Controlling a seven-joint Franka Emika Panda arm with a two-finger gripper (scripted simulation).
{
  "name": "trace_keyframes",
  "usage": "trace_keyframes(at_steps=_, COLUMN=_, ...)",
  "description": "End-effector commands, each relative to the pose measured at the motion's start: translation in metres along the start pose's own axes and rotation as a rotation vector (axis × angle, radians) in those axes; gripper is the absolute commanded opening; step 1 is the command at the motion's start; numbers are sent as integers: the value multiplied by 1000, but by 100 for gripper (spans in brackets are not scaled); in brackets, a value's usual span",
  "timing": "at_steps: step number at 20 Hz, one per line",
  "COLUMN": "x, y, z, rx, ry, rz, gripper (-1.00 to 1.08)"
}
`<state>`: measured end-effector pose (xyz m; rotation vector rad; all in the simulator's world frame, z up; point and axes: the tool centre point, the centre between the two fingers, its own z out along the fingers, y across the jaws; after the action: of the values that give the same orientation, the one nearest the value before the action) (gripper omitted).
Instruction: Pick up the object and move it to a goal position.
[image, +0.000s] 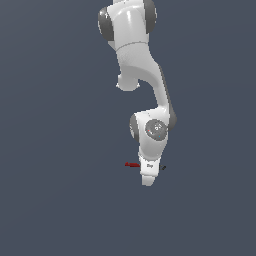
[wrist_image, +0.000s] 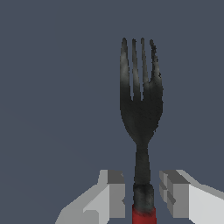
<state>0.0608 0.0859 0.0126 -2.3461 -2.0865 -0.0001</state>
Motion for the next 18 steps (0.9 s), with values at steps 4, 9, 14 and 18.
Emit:
trace_keyframes(at_steps=4, x=-19, y=1, z=-18, rx=-1, ry=-1, rz=2, gripper=-100)
trace_keyframes(at_steps=9, x=-52, y=3, z=-50, rx=-1, ry=-1, rz=3, gripper=-100)
trace_keyframes(at_steps=14, x=-83, y=5, z=-79, rx=-1, ry=-1, rz=5, gripper=-100)
trace_keyframes(at_steps=18, x=-97, y=7, z=-93, rx=-1, ry=-1, rz=6, gripper=-100)
